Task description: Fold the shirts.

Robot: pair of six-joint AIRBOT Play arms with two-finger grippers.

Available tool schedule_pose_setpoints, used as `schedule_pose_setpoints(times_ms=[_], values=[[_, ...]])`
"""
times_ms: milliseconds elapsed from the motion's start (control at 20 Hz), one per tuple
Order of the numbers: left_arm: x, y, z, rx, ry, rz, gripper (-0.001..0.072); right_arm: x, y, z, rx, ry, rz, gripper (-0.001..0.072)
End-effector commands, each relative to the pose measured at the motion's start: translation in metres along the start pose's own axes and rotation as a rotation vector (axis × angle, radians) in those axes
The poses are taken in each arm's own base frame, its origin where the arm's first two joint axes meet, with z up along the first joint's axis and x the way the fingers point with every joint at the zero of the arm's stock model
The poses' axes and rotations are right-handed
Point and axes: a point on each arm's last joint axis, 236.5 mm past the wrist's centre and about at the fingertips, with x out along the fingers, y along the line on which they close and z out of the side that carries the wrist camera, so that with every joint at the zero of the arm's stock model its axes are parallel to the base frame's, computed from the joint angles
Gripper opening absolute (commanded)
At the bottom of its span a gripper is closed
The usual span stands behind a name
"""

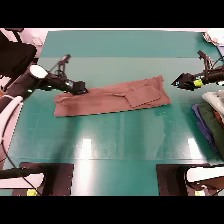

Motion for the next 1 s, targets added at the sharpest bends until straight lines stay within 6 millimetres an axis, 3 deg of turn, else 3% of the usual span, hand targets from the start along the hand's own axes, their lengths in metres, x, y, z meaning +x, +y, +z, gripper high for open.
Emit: schedule_pose_setpoints(times_ms=[0,150,300,400,650,850,950], values=[[0.052,-0.031,-0.029,-0.065,0.101,-0.084,0.0019,0.006,0.002,0.001,-0.04,0.005,-0.006,0.0633],[0.081,-0.048,-0.035,-0.027,0.056,0.006,0.0018,0.021,-0.005,-0.011,-0.014,0.065,0.018,0.065],[0.092,-0.024,-0.055,-0.032,0.101,0.169,0.0019,0.032,-0.016,-0.016,-0.006,0.093,0.031,0.0651],[0.096,-0.016,-0.061,-0.022,0.121,0.2,0.0019,0.039,-0.022,-0.017,-0.019,0.105,0.036,0.071],[0.1,-0.013,-0.057,-0.054,0.101,0.204,0.0019,0.052,-0.018,0.001,-0.028,0.096,0.11,0.0711],[0.103,-0.008,-0.066,-0.072,0.138,0.218,0.0019,0.06,-0.011,0.01,-0.064,0.106,0.115,0.0718],[0.103,-0.008,-0.066,-0.076,0.135,0.218,0.0019,0.061,-0.018,0.008,-0.073,0.116,0.085,0.0719]])
